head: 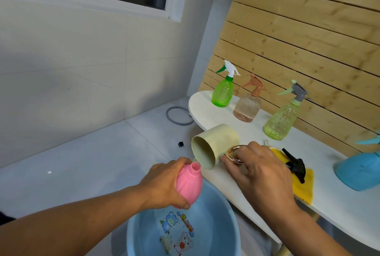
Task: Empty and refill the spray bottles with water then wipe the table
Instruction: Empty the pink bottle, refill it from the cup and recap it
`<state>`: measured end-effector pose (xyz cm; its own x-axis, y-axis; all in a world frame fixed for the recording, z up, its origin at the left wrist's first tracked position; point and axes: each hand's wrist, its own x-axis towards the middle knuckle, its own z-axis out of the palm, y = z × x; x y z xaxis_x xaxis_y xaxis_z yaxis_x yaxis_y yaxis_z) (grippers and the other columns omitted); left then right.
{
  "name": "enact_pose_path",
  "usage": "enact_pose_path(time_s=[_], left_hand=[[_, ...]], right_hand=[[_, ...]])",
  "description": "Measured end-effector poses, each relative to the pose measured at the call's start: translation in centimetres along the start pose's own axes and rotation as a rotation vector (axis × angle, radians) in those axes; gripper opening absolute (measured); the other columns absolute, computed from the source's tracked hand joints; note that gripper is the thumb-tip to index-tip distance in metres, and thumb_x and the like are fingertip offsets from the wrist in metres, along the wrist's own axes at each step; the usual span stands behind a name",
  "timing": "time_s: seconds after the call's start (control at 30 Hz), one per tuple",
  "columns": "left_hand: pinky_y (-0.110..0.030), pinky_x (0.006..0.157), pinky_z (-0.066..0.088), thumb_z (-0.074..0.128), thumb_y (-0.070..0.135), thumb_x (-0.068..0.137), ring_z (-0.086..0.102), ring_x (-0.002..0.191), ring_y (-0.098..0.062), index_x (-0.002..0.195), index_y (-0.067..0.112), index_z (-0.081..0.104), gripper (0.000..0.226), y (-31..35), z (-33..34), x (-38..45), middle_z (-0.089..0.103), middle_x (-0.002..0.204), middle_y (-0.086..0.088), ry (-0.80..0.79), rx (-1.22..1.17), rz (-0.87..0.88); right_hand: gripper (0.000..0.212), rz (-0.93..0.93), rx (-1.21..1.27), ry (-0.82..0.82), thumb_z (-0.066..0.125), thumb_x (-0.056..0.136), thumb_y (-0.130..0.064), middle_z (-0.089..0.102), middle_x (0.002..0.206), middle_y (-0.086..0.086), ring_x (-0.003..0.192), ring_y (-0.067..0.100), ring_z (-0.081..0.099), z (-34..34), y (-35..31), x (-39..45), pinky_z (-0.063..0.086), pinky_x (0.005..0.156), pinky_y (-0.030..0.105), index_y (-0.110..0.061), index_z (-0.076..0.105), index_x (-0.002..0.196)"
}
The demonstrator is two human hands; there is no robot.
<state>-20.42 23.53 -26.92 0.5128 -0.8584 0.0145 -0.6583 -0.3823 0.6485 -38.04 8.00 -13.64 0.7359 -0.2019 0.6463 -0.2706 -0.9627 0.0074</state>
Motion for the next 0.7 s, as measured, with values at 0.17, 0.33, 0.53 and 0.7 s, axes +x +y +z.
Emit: enact_pose_path(time_s=[0.17, 0.33, 0.53, 0.7], left_hand=[[-0.028, 0.084, 0.049, 0.092, 0.065, 0.050, 0.056, 0.111, -0.015, 0.141, 0.055, 0.029, 0.111, 0.0, -0.1, 0.0, 0.054, 0.128, 0.019, 0.002, -0.006, -0.004], [-0.029, 0.084, 0.054, 0.093, 0.064, 0.050, 0.057, 0.111, -0.015, 0.142, 0.055, 0.029, 0.111, 0.2, -0.1, 0.0, 0.054, 0.129, 0.019, 0.001, -0.009, 0.008], [-0.028, 0.079, 0.058, 0.093, 0.057, 0.052, 0.060, 0.108, -0.013, 0.139, 0.054, 0.030, 0.108, 0.2, -0.2, -0.1, 0.054, 0.126, 0.021, -0.007, -0.056, -0.002], [-0.026, 0.070, 0.054, 0.092, 0.045, 0.053, 0.060, 0.105, -0.013, 0.124, 0.060, 0.030, 0.095, -0.8, -0.3, -0.4, 0.051, 0.117, 0.026, -0.033, -0.170, -0.068]], right_hand=[[0.029, -0.066, -0.025, 0.033, 0.061, 0.094, -0.051, 0.054, 0.076, -0.008, 0.069, 0.019, 0.051, 0.0, 0.1, -0.2, 0.033, 0.048, 0.029, -0.026, 0.066, 0.079], [0.028, -0.175, -0.072, 0.086, 0.063, 0.096, -0.048, 0.054, 0.078, -0.006, 0.069, 0.020, 0.047, 0.3, 0.2, -0.4, 0.027, 0.051, 0.028, -0.024, 0.067, 0.080], [0.029, 0.022, 0.089, -0.032, 0.064, 0.093, -0.054, 0.044, 0.072, -0.015, 0.066, 0.012, 0.045, 0.7, 0.1, -0.5, 0.021, 0.051, 0.022, -0.031, 0.060, 0.076], [0.046, 0.570, 0.564, -0.246, 0.066, 0.088, -0.062, 0.052, 0.056, -0.012, 0.051, 0.007, 0.044, 3.8, 1.9, -0.3, 0.030, 0.051, 0.030, -0.021, 0.054, 0.070]])
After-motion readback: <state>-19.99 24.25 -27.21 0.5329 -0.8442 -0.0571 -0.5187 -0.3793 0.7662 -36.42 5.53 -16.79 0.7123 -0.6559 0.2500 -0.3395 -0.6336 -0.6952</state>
